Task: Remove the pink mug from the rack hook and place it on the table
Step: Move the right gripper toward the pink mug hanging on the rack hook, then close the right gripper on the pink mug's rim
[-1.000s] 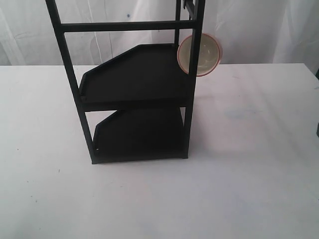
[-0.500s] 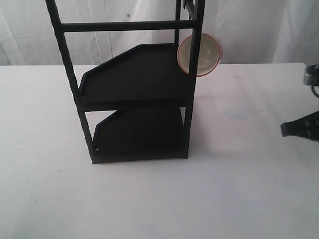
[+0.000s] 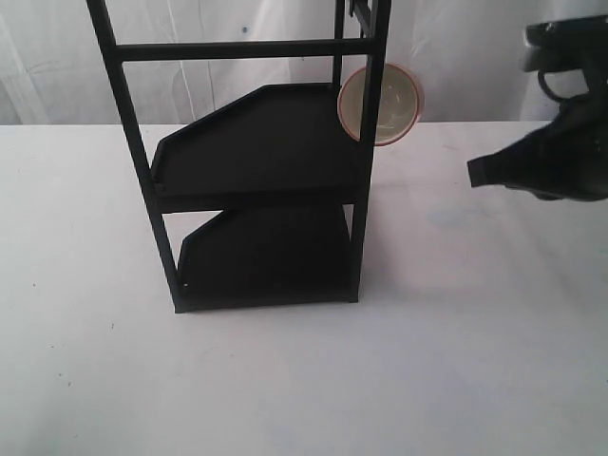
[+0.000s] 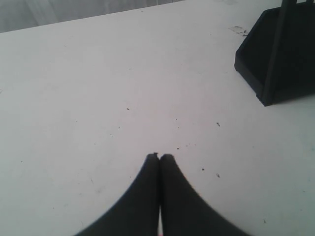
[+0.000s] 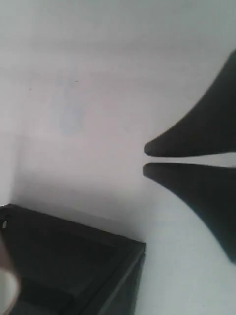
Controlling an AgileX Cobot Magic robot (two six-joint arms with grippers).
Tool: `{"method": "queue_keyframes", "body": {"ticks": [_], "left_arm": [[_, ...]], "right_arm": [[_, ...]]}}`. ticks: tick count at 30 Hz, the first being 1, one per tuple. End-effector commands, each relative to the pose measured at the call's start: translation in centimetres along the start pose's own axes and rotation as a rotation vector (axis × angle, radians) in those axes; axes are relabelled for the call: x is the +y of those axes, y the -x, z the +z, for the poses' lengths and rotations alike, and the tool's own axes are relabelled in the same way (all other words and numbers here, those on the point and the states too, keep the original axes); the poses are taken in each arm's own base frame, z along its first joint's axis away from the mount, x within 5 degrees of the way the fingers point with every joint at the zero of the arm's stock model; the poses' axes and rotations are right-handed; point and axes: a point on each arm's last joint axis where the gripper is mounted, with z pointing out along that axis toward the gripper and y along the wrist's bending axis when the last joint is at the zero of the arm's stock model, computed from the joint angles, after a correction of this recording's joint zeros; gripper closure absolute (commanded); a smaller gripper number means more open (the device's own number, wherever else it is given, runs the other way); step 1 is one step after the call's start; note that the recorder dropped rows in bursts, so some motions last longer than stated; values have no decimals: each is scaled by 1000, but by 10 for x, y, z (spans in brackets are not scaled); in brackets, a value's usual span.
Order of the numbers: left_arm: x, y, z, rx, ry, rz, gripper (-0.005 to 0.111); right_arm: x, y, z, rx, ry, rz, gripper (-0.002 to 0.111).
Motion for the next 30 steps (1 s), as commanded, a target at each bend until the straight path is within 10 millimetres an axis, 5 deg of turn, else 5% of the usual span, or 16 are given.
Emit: {"method": "queue_keyframes", "body": {"ticks": [1, 5, 9, 13, 30], "left_arm": [[0, -1, 0, -5, 0, -6, 107], [0, -1, 0, -5, 0, -6, 107], [0, -1, 0, -5, 0, -6, 107], [0, -1, 0, -5, 0, -6, 107], [0, -1, 0, -5, 0, -6, 107]], "right_arm": [[6, 17, -16, -68, 61, -47, 85], [15, 34, -24, -195, 159, 2, 61], [10, 57, -18, -357, 121, 57, 61], [18, 64, -10, -266, 203, 40, 61], [19, 62, 35, -192, 216, 77, 61]]}}
